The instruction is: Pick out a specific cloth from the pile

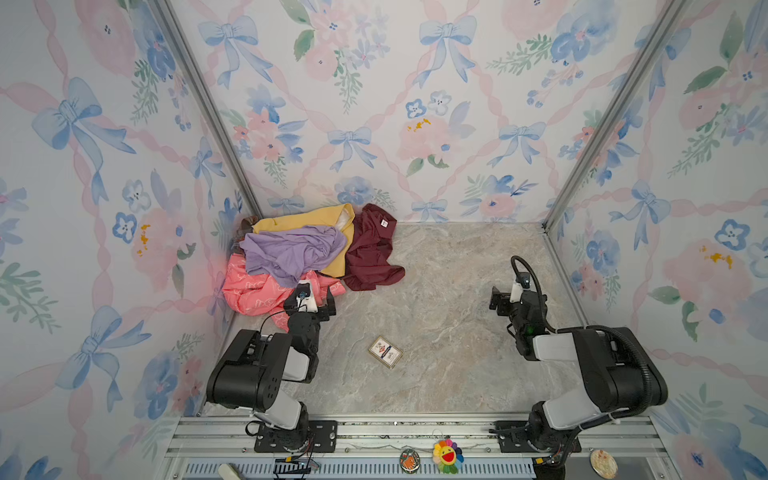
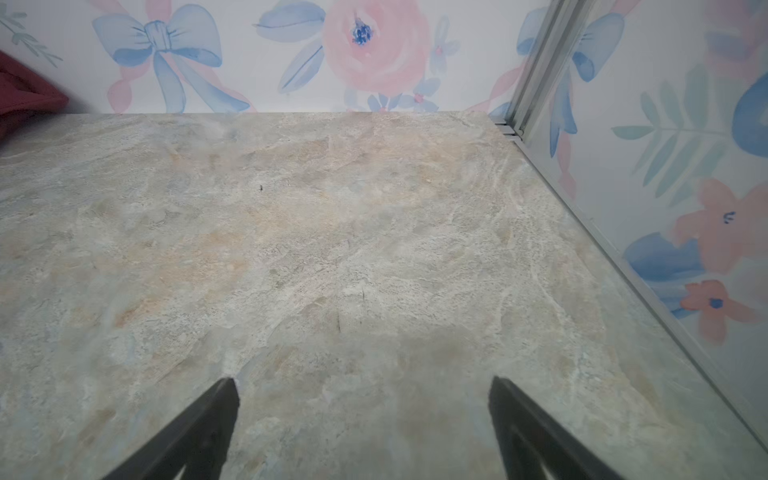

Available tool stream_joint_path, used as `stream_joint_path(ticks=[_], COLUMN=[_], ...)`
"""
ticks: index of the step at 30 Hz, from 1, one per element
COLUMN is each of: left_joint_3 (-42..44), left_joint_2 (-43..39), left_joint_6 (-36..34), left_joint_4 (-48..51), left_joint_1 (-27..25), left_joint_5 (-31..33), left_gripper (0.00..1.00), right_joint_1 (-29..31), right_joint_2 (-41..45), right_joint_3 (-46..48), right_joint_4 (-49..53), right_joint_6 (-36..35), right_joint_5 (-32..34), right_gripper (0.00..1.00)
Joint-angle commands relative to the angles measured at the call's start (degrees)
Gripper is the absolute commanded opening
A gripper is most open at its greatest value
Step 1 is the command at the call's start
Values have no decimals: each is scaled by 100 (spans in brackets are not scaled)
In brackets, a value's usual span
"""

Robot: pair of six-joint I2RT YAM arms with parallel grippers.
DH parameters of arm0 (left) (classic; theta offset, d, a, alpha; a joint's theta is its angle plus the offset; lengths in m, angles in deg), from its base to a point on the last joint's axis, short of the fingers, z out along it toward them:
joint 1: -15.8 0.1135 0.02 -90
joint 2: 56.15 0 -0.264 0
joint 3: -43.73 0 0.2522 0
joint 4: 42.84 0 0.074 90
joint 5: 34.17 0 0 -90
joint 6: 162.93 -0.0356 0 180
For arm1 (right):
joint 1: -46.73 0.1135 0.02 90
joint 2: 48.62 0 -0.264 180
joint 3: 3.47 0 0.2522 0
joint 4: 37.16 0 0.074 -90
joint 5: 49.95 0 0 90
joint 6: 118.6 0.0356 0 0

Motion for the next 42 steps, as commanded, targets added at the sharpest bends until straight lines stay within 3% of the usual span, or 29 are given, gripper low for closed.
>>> stream_joint_path(ticks=[1,24,28,42], left_joint_3=[-78,-66,-29,11], left_joint_2=[46,53,54,31], left_joint_6=[-66,-63,84,231], left_joint_4=[59,56,-31,-71], left_joint_1=[-51,-44,-42,113], left_joint_5=[77,61,453,242], left_gripper=[98,98,98,98], right_joint_1=[-27,-23,-27,-28], right_joint_2=[16,16,18,16], right_joint_3=[-59,-59,-63,-74], right_joint_4=[-83,-83,-71,-57], right_joint_6=[-38,-37,-36,-36], right_joint_5=[43,42,40,37], right_gripper=[97,97,97,97])
